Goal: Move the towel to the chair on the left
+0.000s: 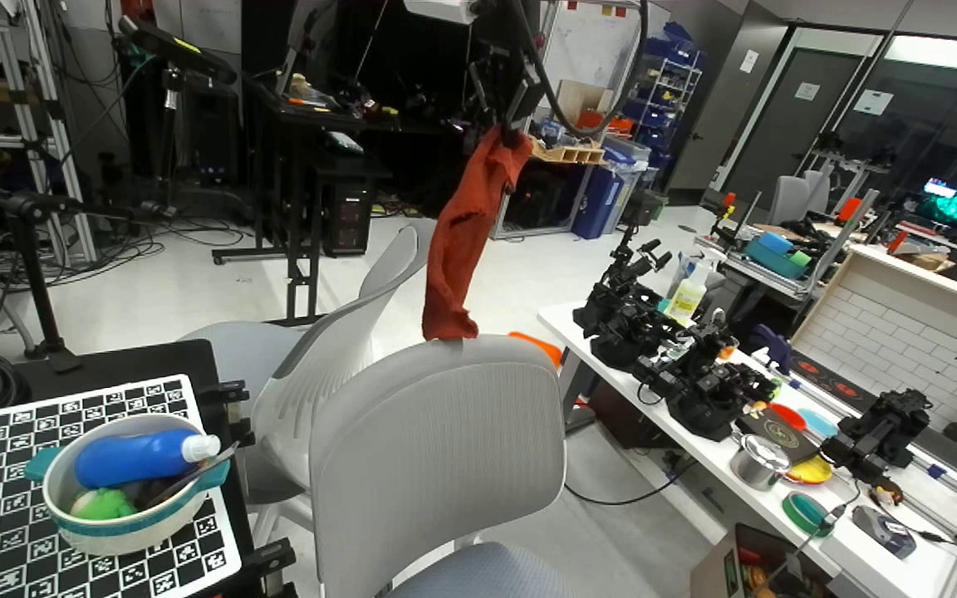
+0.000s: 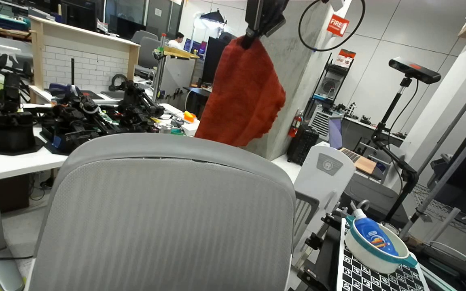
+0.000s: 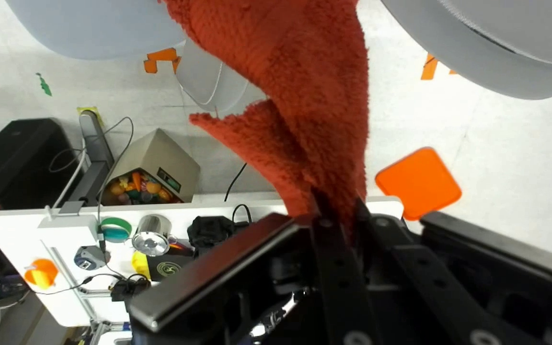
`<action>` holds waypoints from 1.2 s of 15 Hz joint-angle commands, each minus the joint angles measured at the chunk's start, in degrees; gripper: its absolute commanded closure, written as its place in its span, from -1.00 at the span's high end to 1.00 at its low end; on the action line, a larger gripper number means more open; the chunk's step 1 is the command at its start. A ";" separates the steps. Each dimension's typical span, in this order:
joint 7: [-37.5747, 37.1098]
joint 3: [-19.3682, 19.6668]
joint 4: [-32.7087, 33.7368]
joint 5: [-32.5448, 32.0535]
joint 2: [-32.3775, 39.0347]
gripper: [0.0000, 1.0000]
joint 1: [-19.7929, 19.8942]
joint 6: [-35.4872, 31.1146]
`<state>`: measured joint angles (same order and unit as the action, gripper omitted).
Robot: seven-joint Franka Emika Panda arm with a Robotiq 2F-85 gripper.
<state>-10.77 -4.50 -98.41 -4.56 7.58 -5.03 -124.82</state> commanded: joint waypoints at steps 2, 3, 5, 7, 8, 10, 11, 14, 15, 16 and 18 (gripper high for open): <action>-1.33 0.29 1.17 0.79 1.60 -0.96 -0.35 0.19; -1.60 0.30 1.19 0.78 1.96 -0.96 -0.39 0.17; -2.07 0.25 0.48 0.50 2.49 -0.96 -0.58 -0.28; -2.43 0.22 -0.32 0.23 3.16 -0.96 -0.83 -0.65; -2.68 0.22 -0.87 -0.04 3.42 -0.96 -1.02 -0.86; -3.20 0.42 -2.08 -1.06 3.92 -0.96 -1.39 -1.70; -3.15 0.56 -2.75 -1.18 4.08 -0.96 -1.35 -2.06; -3.09 0.80 -6.09 -0.98 3.05 -0.96 -1.12 -3.60; -2.91 0.94 -7.39 -0.79 2.39 -0.96 -0.92 -4.15; -2.80 1.14 -8.68 -0.63 1.69 -0.96 -0.69 -4.81; -2.32 1.69 -12.10 -0.13 -0.40 -0.96 0.04 -6.15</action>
<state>-13.04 -3.85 -105.02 -4.91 11.48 -5.61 -128.58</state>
